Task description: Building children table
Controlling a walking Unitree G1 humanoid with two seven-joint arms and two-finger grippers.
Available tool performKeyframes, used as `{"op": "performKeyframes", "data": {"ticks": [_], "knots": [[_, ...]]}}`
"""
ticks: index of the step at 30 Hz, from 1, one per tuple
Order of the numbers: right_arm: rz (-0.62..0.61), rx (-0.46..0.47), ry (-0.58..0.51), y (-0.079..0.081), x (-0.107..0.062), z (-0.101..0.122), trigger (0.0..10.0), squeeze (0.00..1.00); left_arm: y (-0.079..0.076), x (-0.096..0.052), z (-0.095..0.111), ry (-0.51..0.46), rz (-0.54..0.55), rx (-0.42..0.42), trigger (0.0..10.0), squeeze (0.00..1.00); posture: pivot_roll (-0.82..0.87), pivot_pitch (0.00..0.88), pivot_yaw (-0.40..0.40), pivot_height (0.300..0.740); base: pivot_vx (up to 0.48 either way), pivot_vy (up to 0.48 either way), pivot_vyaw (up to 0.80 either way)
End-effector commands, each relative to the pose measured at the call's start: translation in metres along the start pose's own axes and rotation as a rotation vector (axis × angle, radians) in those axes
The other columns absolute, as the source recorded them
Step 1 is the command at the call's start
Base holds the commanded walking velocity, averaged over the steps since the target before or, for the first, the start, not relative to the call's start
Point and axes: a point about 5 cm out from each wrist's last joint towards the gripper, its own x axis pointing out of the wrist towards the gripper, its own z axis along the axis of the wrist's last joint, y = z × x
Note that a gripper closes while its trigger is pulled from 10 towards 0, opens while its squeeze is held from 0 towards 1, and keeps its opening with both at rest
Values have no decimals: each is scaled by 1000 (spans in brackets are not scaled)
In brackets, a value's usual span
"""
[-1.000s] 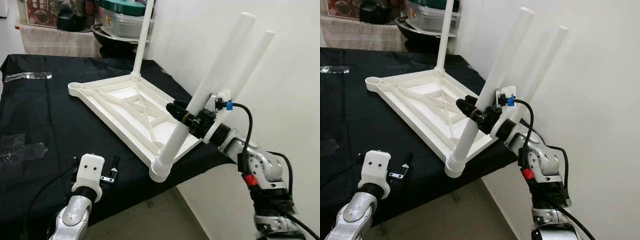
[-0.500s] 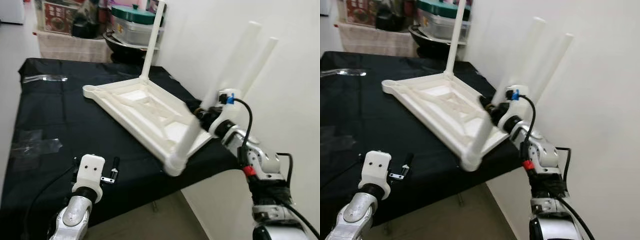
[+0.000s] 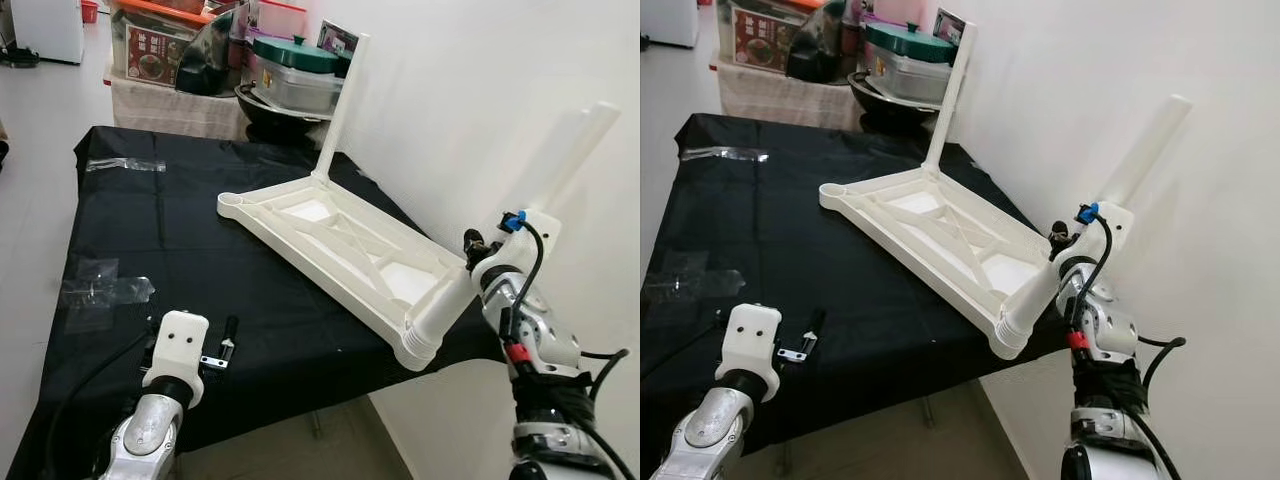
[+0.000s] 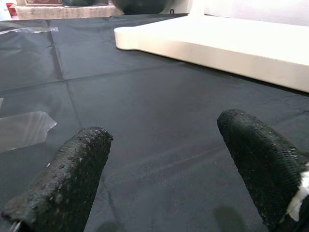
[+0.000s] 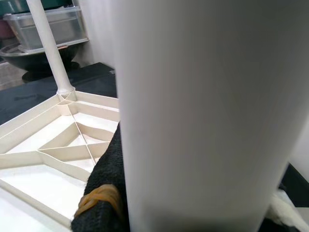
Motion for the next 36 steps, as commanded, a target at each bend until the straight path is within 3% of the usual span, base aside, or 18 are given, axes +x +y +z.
{"op": "performKeyframes", "data": {"ticks": [1,7,8,9,11,12,13,14,15,22,25,29,30,31,32,36], "knots": [[-159,-76,95,-27,-1,-27,0,0,-7,-1,3,-6,-28,3,10000,0,132,0,-233,740,0,0,0],[-160,-55,120,-21,3,-30,0,0,-6,-1,2,-3,-22,2,10000,0,124,0,-231,740,0,0,0],[-127,-56,121,-16,4,-30,3333,0,-6,-1,2,-3,-23,1,10000,0,124,0,-231,740,0,0,0],[-57,-25,108,-7,3,-27,10000,0,-6,-1,2,-2,-25,1,10000,0,118,0,-227,740,0,0,0],[-9,-4,97,0,3,-25,10000,0,-6,-1,2,-1,-27,1,10000,0,118,0,-228,740,0,0,0],[71,42,77,10,-1,-20,10000,302,-6,-1,2,0,-30,1,10000,0,116,0,-225,740,0,0,0],[71,42,77,10,-1,-20,10000,302,-6,-1,2,0,-30,1,10000,0,116,0,-225,740,0,0,0],[93,48,67,13,-2,-19,10000,553,-6,-1,1,0,-31,1,10000,0,116,0,-225,740,0,0,0],[129,68,49,17,-3,-16,10000,1000,-6,-1,2,0,-32,2,10000,0,118,0,-225,740,0,0,0],[373,148,-7,44,-14,-2,10000,1000,-6,0,2,-1,-34,3,10000,0,112,0,-218,740,0,0,0],[558,167,-11,61,-26,2,10000,1000,-6,0,2,-2,-36,3,10000,0,112,0,-218,740,0,0,0],[606,158,-5,66,-30,1,10000,1000,-6,0,2,-2,-36,4,10000,0,112,0,-218,740,0,0,0],[674,150,3,72,-36,0,10000,898,-5,0,2,-3,-36,4,10000,0,117,0,-220,740,0,0,0],[674,150,3,72,-36,0,10000,898,-5,0,2,-3,-36,4,10000,0,117,0,-220,740,0,0,0],[740,140,13,79,-43,-3,10000,0,-5,1,2,-4,-35,5,10000,0,117,0,-219,740,0,0,0],[804,125,30,86,-50,-7,10000,0,-5,1,3,-5,-35,6,10000,0,119,0,-219,740,0,0,0]]}}
